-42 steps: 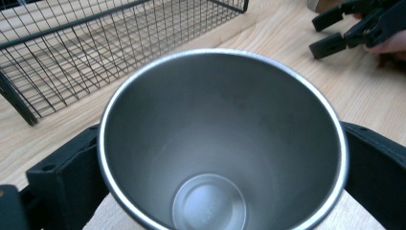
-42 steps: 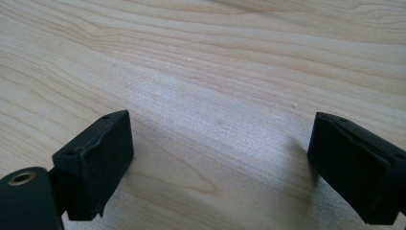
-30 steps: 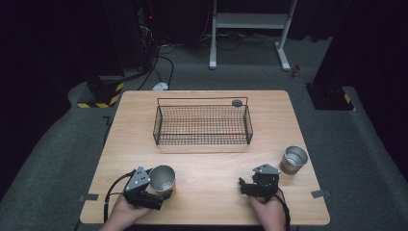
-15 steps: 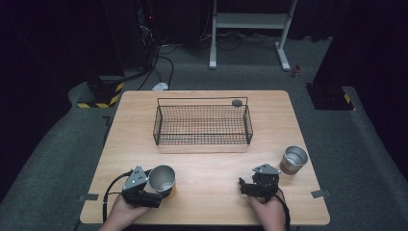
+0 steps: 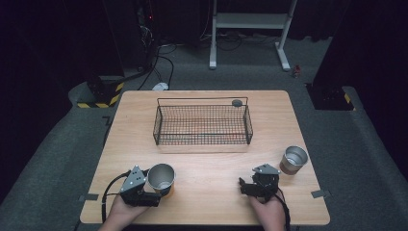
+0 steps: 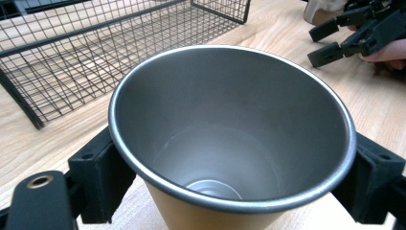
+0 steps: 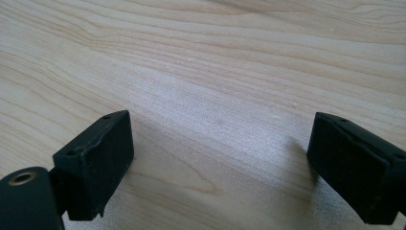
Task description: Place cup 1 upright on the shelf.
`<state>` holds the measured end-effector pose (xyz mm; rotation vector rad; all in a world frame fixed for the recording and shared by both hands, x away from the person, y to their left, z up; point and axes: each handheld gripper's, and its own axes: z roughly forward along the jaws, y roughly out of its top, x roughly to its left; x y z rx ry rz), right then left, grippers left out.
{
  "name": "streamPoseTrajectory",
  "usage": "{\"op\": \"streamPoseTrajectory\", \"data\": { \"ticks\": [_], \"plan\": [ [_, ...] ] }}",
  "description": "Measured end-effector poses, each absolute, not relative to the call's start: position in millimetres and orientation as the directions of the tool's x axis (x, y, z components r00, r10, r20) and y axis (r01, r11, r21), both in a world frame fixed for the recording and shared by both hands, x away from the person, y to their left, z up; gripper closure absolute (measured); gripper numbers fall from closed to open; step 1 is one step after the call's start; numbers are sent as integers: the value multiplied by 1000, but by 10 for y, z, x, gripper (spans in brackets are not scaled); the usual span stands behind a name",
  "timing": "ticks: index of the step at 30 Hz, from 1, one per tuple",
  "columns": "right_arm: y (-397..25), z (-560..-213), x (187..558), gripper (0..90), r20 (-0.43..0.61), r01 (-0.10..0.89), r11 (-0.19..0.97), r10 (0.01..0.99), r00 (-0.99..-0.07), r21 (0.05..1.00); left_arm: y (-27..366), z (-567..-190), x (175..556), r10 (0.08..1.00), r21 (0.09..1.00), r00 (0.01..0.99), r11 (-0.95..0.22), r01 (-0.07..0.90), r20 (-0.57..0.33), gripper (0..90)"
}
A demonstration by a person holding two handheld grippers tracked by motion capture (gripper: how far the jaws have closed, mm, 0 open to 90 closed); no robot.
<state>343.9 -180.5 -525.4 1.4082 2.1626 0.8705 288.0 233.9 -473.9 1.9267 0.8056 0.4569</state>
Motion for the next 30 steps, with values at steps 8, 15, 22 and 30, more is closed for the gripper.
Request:
{"op": "streamPoseTrajectory", "data": {
  "ticks": [8,15,22,30],
  "plan": [
    [-1806,-5254,3439,85,-7,656,293,915,-403,696,2356,-4724,2866,719,896,695,-302,327,-11,140],
    [-1806,-5254,3440,85,-6,656,294,915,-403,696,2381,-4726,2880,743,905,669,-274,325,-15,141],
    [-1807,-5254,3442,85,-8,655,295,915,-404,696,2383,-4717,2898,755,914,655,-246,323,-28,142],
    [-1808,-5254,3444,85,-9,653,298,914,-406,696,2349,-4701,2984,769,919,638,-223,325,-39,142]
  ]
}}
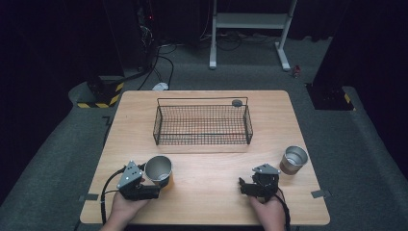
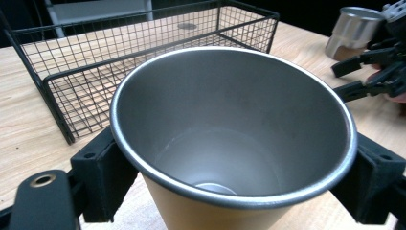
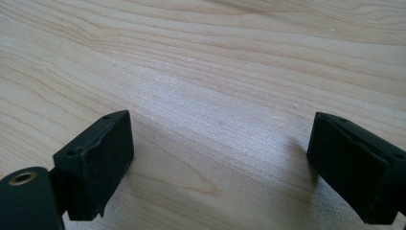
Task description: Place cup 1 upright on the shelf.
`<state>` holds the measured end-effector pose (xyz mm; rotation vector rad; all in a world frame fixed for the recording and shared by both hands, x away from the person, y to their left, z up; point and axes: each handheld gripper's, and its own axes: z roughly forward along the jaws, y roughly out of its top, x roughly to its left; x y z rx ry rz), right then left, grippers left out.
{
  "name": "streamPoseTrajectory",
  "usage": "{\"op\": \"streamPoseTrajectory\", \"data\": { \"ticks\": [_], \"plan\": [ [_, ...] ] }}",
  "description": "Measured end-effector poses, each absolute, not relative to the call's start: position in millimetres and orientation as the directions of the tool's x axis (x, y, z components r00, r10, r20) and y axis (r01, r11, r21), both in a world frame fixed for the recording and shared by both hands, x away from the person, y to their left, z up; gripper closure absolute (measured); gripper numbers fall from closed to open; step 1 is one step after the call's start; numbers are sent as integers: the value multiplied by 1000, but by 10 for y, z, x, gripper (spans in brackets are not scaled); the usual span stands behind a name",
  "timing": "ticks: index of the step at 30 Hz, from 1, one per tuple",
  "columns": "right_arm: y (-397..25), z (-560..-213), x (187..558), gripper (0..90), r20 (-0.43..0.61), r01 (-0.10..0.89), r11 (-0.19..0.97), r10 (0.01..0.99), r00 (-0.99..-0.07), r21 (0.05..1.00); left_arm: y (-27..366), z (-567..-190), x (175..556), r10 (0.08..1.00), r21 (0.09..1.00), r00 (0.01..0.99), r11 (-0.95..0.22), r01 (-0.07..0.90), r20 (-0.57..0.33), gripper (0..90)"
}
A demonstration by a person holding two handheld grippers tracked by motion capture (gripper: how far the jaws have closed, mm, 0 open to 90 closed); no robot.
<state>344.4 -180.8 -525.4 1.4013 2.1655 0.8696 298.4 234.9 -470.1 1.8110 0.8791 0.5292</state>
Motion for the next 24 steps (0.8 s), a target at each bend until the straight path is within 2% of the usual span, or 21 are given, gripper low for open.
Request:
{"op": "streamPoseTrajectory", "data": {
  "ticks": [24],
  "plan": [
    [-1810,-5255,3445,86,-11,649,305,910,-415,697,2369,-4430,3220,817,946,574,-148,288,-46,142]
  ]
}}
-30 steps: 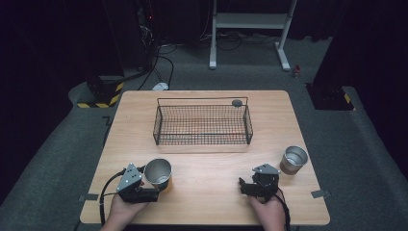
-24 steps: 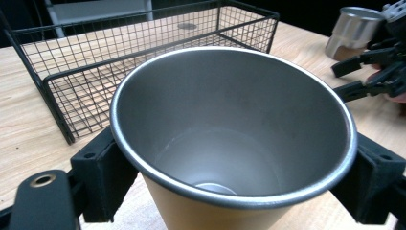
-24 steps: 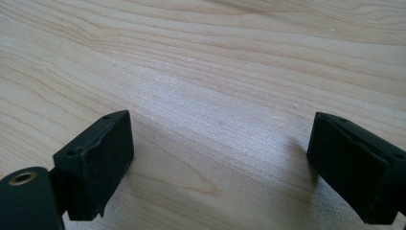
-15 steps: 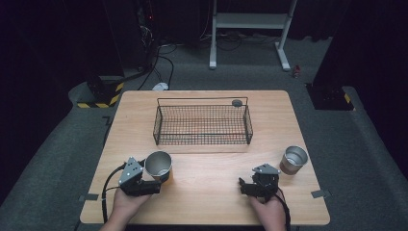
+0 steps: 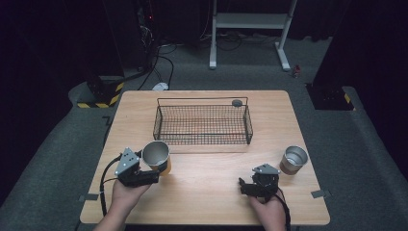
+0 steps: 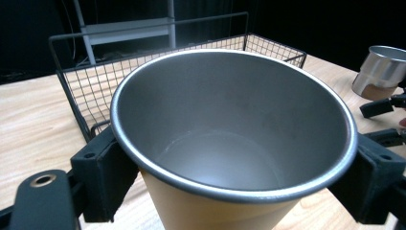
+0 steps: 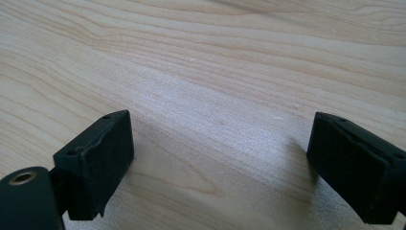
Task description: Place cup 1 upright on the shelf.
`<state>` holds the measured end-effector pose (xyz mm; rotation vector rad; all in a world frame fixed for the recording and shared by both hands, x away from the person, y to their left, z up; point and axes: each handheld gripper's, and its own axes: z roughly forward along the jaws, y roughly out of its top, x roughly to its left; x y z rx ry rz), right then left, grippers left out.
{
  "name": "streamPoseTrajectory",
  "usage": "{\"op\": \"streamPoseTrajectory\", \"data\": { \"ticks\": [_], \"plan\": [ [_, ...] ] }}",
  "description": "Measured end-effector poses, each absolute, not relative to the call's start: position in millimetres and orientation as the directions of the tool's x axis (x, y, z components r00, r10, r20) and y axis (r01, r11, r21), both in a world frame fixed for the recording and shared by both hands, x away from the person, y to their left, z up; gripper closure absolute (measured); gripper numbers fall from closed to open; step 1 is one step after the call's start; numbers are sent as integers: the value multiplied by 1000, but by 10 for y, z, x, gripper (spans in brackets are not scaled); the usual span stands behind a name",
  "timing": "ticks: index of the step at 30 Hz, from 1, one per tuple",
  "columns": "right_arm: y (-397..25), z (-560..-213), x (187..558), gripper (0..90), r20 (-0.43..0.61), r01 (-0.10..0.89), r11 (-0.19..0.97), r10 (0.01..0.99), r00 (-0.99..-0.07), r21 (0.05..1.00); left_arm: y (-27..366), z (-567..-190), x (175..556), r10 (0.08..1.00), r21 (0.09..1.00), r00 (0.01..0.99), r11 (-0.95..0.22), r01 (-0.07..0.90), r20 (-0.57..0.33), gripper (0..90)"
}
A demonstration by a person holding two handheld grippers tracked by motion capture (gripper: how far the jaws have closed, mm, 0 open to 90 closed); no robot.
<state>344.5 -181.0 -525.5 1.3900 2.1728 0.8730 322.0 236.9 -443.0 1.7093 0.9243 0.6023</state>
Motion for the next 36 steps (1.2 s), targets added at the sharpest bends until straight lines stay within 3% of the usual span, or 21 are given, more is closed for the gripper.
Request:
{"op": "streamPoseTrajectory", "data": {
  "ticks": [3,36],
  "plan": [
    [-1809,-5255,3444,87,-11,649,304,910,-414,697,2351,-4397,3266,809,948,581,-114,296,-84,142],
    [-1808,-5254,3438,93,-15,647,308,909,-416,698,2099,-4030,3845,815,969,576,-97,228,-54,142]
  ]
}}
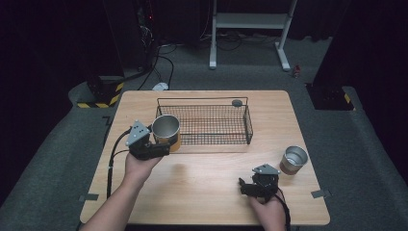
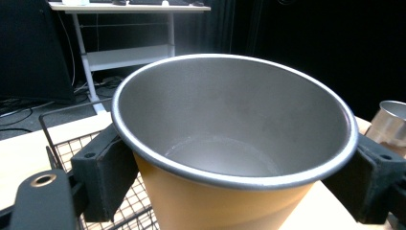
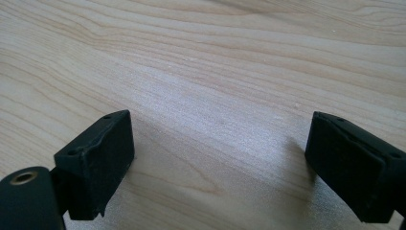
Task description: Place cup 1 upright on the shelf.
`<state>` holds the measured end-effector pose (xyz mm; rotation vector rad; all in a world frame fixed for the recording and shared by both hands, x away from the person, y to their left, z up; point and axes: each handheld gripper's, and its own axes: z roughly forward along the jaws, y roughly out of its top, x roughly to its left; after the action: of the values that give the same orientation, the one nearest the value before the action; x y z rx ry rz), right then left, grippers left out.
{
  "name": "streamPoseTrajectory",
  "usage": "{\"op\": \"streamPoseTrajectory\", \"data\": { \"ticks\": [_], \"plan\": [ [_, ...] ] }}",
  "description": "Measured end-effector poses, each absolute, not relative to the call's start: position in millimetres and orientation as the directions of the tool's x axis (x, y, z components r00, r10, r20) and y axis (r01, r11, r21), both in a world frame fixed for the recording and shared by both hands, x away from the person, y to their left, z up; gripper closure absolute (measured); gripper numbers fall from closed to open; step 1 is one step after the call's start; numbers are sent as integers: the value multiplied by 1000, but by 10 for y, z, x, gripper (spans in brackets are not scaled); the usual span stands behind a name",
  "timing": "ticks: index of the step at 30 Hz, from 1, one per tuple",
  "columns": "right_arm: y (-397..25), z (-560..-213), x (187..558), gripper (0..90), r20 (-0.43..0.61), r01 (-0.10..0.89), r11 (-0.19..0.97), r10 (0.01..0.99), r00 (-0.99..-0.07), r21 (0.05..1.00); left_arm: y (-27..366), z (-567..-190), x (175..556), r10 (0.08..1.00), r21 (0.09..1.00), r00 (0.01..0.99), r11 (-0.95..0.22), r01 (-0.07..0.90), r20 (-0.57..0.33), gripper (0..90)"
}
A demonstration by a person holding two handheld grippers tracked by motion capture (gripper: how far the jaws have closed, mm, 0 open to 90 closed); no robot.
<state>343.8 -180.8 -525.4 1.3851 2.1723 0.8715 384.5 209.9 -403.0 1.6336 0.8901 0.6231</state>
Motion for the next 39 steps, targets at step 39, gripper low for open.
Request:
{"op": "streamPoseTrajectory", "data": {
  "ticks": [39],
  "plan": [
    [-1811,-5255,3443,96,-15,644,310,907,-421,700,1890,-4061,4765,855,945,506,-66,321,-113,142]
  ]
}}
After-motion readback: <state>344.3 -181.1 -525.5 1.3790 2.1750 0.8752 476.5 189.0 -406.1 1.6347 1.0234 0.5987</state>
